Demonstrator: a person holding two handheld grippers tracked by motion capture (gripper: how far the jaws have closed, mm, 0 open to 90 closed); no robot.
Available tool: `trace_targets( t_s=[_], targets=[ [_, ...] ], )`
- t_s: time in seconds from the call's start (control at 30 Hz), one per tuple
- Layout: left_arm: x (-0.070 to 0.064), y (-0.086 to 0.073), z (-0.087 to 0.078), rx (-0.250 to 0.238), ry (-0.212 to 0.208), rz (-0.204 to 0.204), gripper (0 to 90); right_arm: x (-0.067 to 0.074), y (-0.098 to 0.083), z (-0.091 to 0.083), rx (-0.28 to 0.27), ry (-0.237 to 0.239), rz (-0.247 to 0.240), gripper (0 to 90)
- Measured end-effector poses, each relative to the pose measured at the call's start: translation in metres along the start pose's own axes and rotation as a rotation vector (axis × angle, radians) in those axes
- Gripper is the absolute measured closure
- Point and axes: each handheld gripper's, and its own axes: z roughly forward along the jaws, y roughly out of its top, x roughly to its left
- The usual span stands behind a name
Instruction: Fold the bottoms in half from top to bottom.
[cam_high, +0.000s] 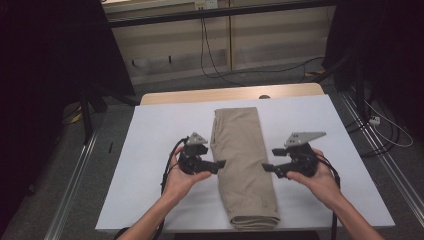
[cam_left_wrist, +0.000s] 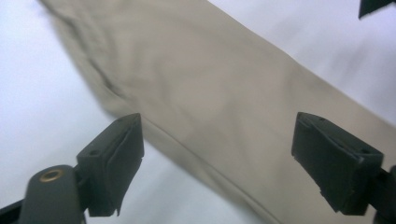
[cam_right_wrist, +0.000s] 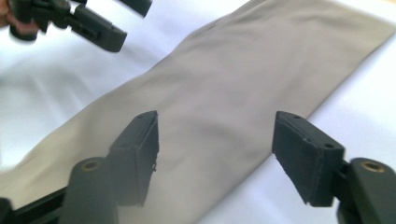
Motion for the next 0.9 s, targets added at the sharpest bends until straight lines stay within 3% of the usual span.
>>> trace_targets(
  t_s=[0.07, 0.17, 0.2, 0.27, 0.3, 0.37, 0.47, 0.5, 0.63, 0.7, 0.8, 0.9],
  targets=[
    [0.014, 0.009, 0.012, -0.017, 0.036, -0.019, 16.0, -0.014, 0.010, 0.013, -0.020, -0.022, 0.016, 30.0],
    [0.031, 0.030, 0.025, 0.039, 0.032, -0.049, 19.8, -0.038, 0.028, 0.039, -0.011, -0.090, 0.015, 29.2],
    [0.036, 0.037, 0.030, 0.019, 0.037, -0.056, 21.1, -0.046, 0.035, 0.048, -0.001, -0.117, 0.007, 31.0],
    [0.046, 0.049, 0.039, -0.016, 0.079, -0.051, 16.3, -0.066, 0.047, 0.068, -0.002, -0.124, 0.059, 31.5],
    [0.053, 0.055, 0.044, -0.018, 0.089, -0.047, 17.9, -0.075, 0.052, 0.079, 0.002, -0.145, 0.068, 32.4],
    [0.068, 0.063, 0.054, -0.036, 0.116, -0.059, 19.1, -0.092, 0.061, 0.099, 0.029, -0.186, 0.055, 33.5],
    [0.087, 0.068, 0.072, -0.070, 0.122, -0.082, 19.9, -0.115, 0.068, 0.122, 0.057, -0.194, 0.068, 36.1],
    [0.092, 0.070, 0.077, -0.071, 0.123, -0.103, 22.4, -0.122, 0.070, 0.128, 0.062, -0.204, 0.061, 36.2],
    [0.106, 0.074, 0.096, -0.052, 0.155, -0.099, 22.2, -0.148, 0.077, 0.141, 0.056, -0.231, 0.105, 38.4],
    [0.112, 0.076, 0.104, -0.034, 0.150, -0.117, 24.9, -0.157, 0.080, 0.147, 0.062, -0.251, 0.110, 40.1],
    [0.124, 0.078, 0.113, 0.021, 0.159, -0.121, 31.6, -0.166, 0.082, 0.155, 0.067, -0.251, 0.129, 43.6],
    [0.132, 0.077, 0.122, 0.024, 0.135, -0.163, 28.8, -0.175, 0.078, 0.161, 0.073, -0.231, 0.157, 45.7]
  ],
)
